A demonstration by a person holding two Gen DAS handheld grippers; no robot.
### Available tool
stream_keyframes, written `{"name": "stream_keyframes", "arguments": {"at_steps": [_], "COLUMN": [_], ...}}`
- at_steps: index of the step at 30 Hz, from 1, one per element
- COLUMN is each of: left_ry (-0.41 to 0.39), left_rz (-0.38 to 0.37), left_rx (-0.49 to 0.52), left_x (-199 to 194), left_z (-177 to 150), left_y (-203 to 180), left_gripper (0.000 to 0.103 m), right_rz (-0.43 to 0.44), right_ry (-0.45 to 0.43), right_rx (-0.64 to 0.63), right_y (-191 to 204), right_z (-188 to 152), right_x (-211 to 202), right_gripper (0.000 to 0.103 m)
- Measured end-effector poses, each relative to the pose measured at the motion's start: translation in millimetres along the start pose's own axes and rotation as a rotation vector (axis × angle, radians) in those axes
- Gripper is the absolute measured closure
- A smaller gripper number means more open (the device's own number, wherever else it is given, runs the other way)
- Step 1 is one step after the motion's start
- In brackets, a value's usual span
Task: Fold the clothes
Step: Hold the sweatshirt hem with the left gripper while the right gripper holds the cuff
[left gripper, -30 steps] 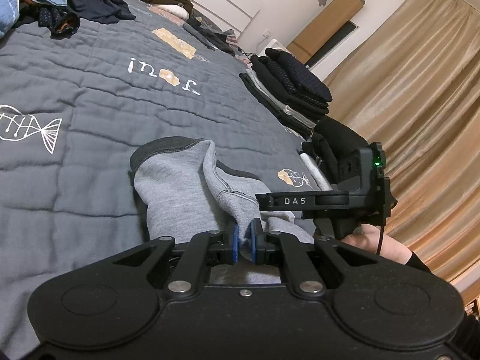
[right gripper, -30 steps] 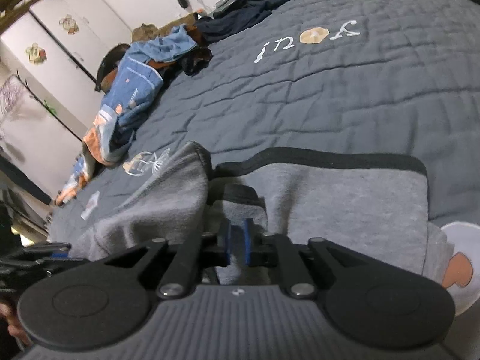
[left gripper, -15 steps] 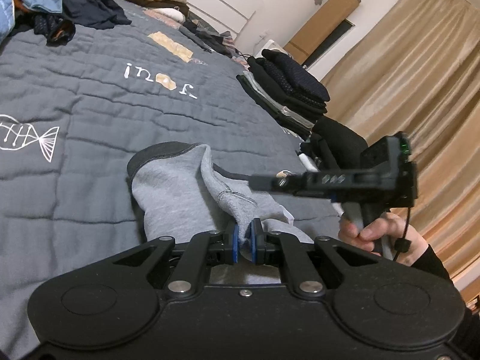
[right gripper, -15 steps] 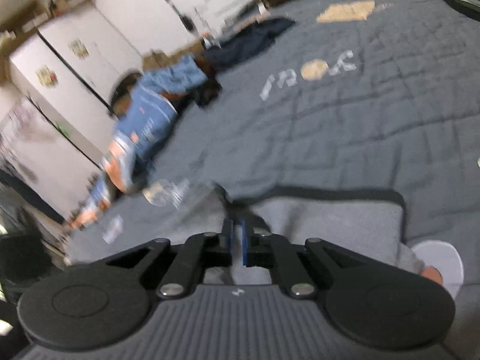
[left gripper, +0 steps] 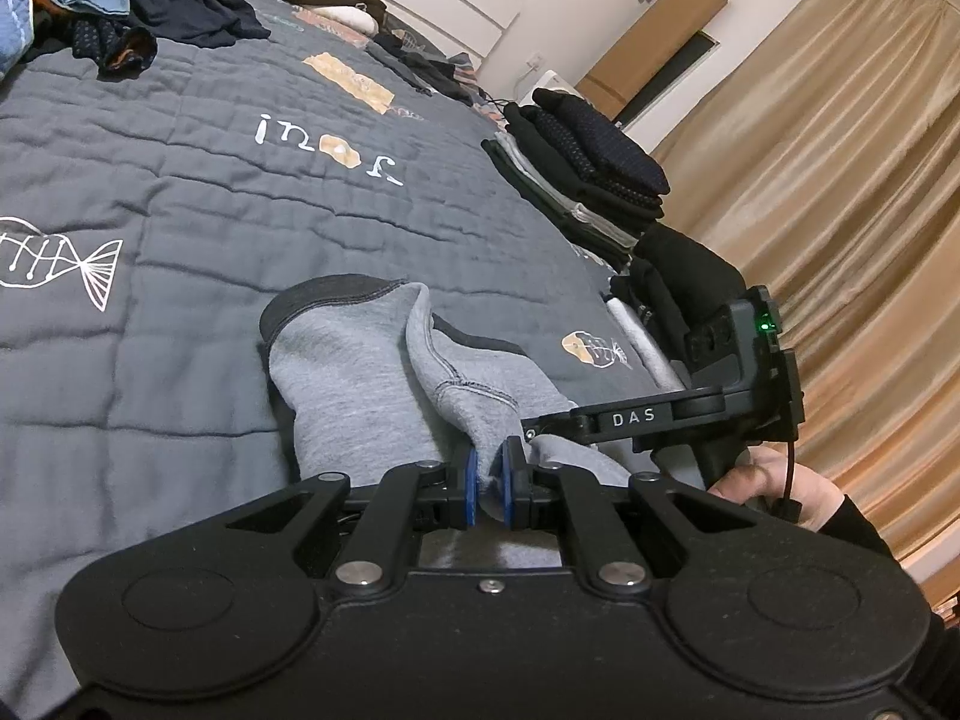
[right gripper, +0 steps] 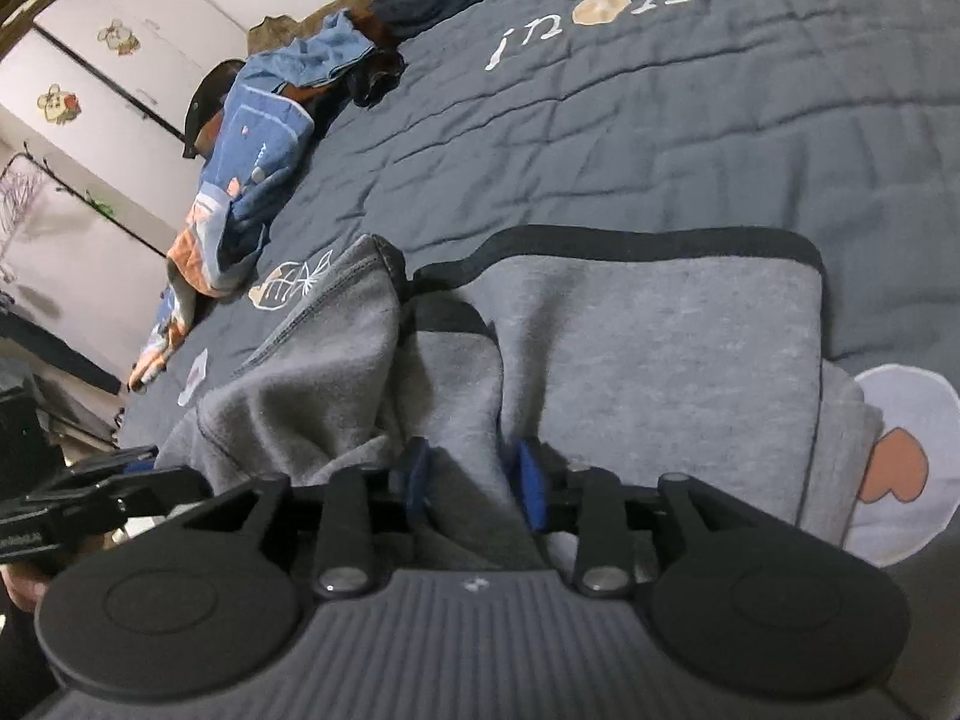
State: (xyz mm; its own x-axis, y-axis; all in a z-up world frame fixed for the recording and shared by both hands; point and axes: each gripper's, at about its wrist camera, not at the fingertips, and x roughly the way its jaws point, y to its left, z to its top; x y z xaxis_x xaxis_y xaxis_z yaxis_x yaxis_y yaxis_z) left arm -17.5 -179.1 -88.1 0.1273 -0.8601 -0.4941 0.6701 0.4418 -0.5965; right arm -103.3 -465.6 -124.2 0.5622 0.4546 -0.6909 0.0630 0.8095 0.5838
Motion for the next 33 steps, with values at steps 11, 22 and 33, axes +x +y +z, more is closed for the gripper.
{"name": "stream_keyframes", "arguments": {"at_steps": [11, 22, 33], "left_ry": [-0.015, 0.013, -0.014], "left_rz": [0.010, -0.005, -0.059], "left_rx": [-0.004, -0.007, -0.085], "left_x": [-3.7, -2.2, 9.4], "left_z": [3.3, 6.5, 5.7], "left_y": [1.0, 1.2, -1.8], "left_gripper": [0.095, 0.095, 0.054], "right_rz": [0.041, -0.057, -0.049], "right_ry": [-0.086, 0.008, -0.007], "right_rx": [-0.015, -0.104, -0.148], "right_y": [15.4, 25.1, 31.9], "right_z": [3.7, -3.2, -11.1], "right_x": [-25.2, -25.1, -31.2], "right_gripper": [0.094, 0.090, 0.090]}}
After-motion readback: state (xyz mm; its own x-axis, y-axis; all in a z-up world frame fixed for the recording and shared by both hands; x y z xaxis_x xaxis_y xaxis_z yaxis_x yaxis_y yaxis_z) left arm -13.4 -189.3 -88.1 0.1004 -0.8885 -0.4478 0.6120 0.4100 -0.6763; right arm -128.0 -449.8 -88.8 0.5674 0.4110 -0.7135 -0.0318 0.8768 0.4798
